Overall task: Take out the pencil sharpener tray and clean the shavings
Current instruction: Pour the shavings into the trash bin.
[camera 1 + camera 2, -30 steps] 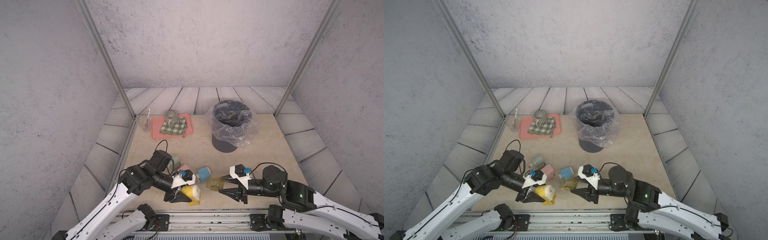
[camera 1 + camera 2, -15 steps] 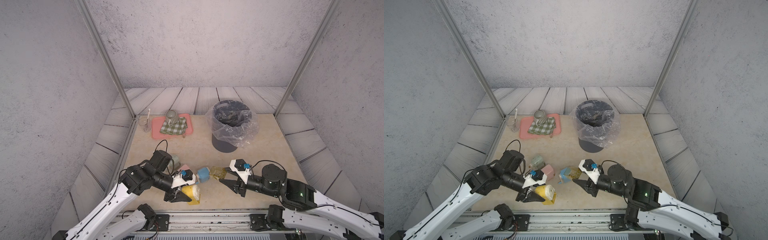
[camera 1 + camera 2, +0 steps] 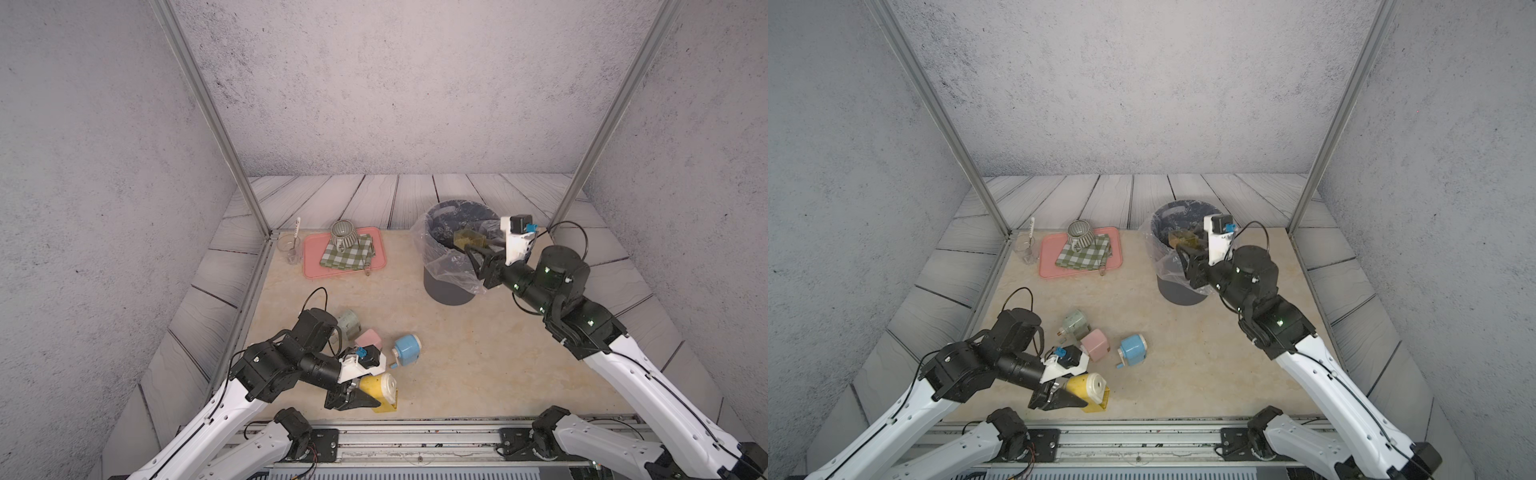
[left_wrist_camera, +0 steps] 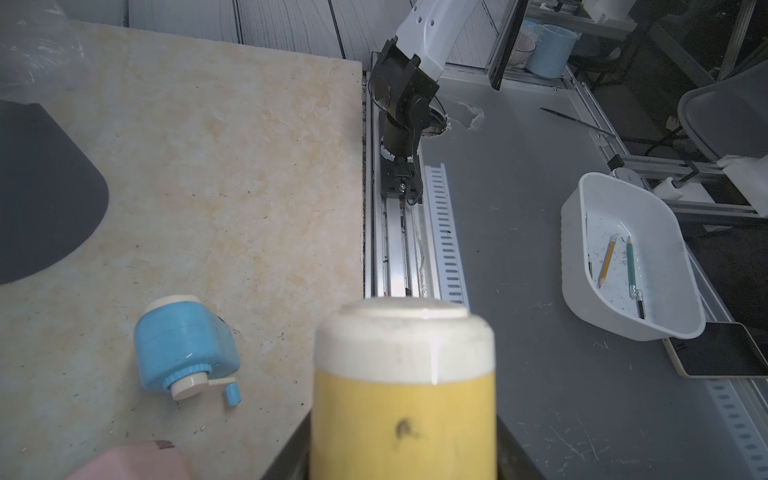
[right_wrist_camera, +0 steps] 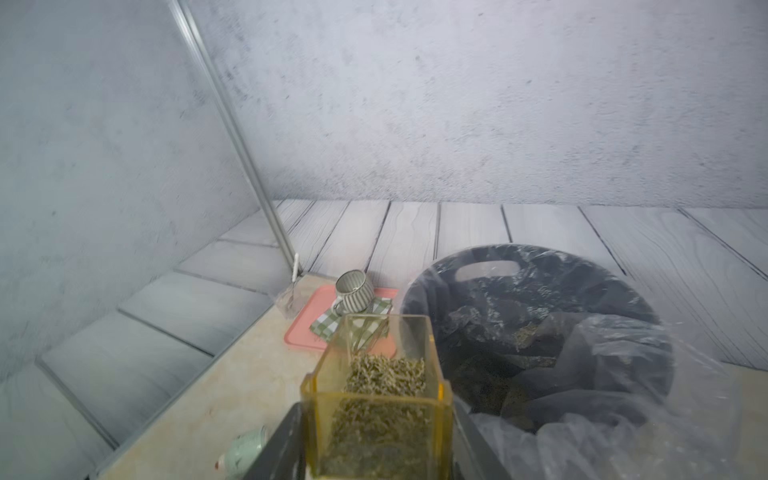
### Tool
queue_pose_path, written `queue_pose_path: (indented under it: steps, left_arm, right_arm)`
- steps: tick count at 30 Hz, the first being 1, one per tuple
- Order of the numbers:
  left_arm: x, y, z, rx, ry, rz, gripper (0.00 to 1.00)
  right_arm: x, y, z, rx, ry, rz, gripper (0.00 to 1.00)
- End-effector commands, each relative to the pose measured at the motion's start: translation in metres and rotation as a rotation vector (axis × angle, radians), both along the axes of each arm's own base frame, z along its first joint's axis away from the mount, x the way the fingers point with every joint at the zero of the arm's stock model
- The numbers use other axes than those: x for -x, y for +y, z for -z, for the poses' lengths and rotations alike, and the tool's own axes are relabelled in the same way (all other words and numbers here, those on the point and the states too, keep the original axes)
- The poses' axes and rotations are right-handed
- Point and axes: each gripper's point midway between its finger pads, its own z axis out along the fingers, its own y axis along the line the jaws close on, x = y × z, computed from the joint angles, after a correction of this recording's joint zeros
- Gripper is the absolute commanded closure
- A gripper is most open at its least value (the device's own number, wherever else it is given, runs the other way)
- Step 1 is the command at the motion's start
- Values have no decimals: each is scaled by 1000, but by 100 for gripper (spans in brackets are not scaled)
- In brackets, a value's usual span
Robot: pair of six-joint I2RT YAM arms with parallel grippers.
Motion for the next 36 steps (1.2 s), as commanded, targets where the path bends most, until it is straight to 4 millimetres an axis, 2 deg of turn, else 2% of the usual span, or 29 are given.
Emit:
queue_pose_path:
  steps: [1,3,8,17,25,28,31,36]
  left_arm:
    - [0,-2,-2,34,-2,0,100]
    - [1,-2,-2,39,2,-1,100]
    - [5,2,4,36,2,-8,100]
    - [11,7,16,28,15,-11,100]
    - [10,9,13,31,-2,-22,100]
    - [10,8,12,34,0,-23,100]
    - [8,7,11,33,2,-26,100]
    - [5,3,8,36,13,-20,100]
  right_arm:
    - [-21,-5,-20,-259,102,-31,100]
    - [-35,-10,-20,-392,156,-27,100]
    - [-64,-15,-1,-589,327,-17,100]
    - [-93,-13,21,-964,602,-52,100]
    - [-106,-31,29,-1443,707,-19,100]
    - [-102,-40,29,-1518,727,35,100]
    - [-99,-40,26,-1559,786,58,100]
    - [-100,-30,47,-1624,970,106,100]
